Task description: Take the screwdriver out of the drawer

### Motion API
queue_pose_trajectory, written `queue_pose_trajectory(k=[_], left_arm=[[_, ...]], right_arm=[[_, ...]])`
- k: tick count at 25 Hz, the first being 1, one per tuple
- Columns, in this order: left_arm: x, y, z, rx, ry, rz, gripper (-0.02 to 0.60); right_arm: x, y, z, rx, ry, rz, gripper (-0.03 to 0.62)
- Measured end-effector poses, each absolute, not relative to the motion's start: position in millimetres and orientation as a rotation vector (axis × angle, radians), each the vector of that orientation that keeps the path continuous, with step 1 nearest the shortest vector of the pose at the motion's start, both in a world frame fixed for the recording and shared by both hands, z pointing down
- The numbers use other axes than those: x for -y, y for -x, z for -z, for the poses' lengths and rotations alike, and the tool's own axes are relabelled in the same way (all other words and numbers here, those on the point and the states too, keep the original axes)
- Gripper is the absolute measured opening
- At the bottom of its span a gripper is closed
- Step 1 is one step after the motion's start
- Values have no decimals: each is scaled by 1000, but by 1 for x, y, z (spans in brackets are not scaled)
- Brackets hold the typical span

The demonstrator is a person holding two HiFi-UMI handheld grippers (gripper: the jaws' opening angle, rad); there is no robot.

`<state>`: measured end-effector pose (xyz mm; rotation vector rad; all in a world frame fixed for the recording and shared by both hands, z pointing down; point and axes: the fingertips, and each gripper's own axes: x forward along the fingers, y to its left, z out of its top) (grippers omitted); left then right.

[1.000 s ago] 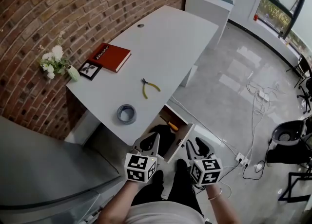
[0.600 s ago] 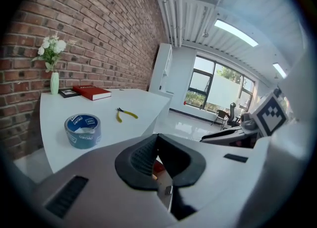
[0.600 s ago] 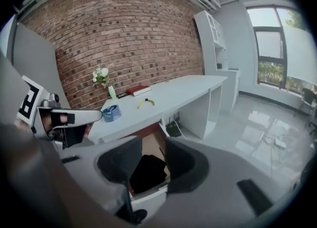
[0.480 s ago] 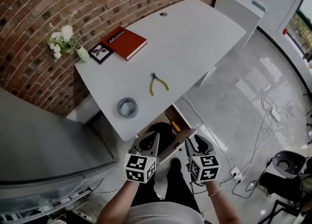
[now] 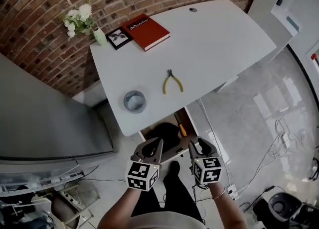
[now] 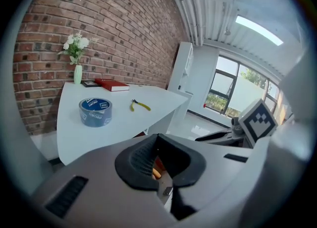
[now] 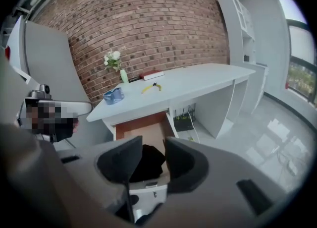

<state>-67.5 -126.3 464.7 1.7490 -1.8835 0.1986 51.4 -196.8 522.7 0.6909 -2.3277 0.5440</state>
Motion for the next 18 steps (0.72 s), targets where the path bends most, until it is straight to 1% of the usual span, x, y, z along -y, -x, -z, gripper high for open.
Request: queue_pose_trajectory(k=[18], left_arm=[[102,82,-530,1997,-1512,-133,-8]], right_arm=[[211,-18,-643,2186,-465,-442,144]])
